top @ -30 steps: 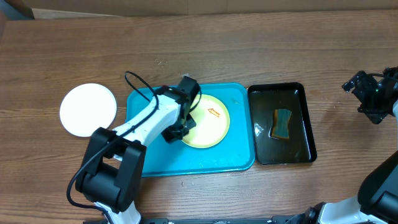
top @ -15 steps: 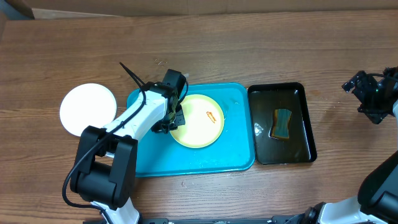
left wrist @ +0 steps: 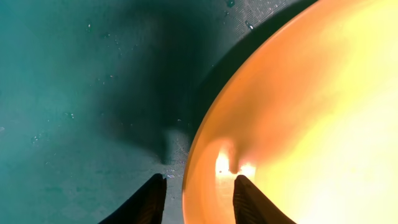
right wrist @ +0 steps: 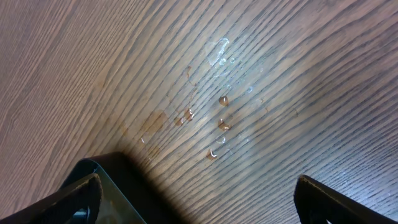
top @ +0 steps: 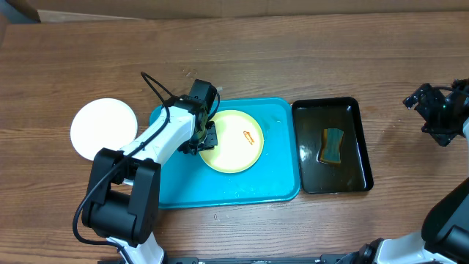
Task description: Clean dirty plates on tray and stack at the side
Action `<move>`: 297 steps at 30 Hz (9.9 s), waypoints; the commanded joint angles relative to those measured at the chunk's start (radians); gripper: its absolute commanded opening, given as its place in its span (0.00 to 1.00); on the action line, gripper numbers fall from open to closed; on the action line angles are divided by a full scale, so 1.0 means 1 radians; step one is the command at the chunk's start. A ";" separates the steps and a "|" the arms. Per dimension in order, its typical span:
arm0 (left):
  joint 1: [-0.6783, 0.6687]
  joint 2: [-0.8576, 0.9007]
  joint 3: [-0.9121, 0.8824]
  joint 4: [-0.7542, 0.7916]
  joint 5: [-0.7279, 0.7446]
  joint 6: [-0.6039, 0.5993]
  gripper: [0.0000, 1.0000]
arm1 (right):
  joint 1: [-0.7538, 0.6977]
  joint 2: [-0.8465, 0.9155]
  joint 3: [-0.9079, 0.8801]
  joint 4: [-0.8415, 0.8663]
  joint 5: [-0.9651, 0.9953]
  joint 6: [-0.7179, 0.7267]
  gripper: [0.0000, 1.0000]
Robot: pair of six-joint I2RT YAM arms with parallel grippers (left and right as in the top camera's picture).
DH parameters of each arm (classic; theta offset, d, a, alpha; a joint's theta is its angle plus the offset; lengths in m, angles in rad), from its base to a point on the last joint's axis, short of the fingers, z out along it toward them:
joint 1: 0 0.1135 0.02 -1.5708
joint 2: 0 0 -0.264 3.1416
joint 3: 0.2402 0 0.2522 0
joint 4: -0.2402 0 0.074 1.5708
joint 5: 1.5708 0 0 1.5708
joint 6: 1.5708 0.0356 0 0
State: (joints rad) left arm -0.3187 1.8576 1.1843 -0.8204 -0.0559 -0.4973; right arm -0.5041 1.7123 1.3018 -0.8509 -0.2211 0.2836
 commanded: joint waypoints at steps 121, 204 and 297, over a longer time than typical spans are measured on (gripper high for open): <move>0.005 0.020 -0.035 0.034 0.070 -0.085 0.18 | 0.655 -0.061 -0.358 0.243 0.294 0.000 0.69; 0.083 0.018 -0.016 0.061 0.247 0.072 0.04 | 0.894 -0.061 -0.086 -0.182 0.587 0.113 0.04; 0.083 0.018 -0.032 0.074 0.293 0.056 0.04 | 0.645 0.122 0.299 -0.474 0.223 -0.071 0.04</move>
State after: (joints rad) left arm -0.2348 1.8614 1.1561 -0.7464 0.2291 -0.4450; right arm 0.1535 1.8477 1.6718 -1.3411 -0.0860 0.1928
